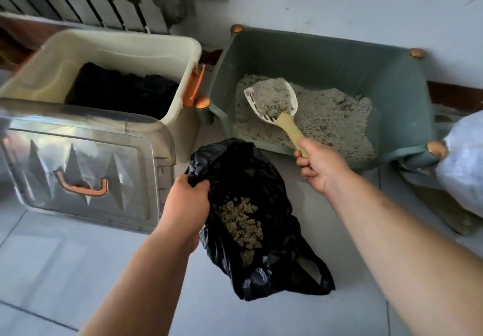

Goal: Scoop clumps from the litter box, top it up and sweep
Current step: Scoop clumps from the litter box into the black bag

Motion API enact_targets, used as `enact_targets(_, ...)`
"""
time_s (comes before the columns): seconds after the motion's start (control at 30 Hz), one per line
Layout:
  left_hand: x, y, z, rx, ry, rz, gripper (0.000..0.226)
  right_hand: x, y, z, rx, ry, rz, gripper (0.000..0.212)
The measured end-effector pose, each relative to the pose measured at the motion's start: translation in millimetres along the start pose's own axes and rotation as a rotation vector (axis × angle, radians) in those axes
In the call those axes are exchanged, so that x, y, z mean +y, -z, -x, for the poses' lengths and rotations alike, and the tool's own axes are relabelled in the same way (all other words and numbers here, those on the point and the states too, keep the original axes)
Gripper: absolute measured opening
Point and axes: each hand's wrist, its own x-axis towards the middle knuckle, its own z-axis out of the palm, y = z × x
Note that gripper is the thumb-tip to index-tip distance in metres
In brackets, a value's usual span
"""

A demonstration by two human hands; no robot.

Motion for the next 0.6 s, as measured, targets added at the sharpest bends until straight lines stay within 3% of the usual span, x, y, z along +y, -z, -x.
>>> enact_targets(0.6,-1,-2,7,-0.008,-0.024,-0.047,0.015,-12,39,34,0.045,0.065,0.053,0.011)
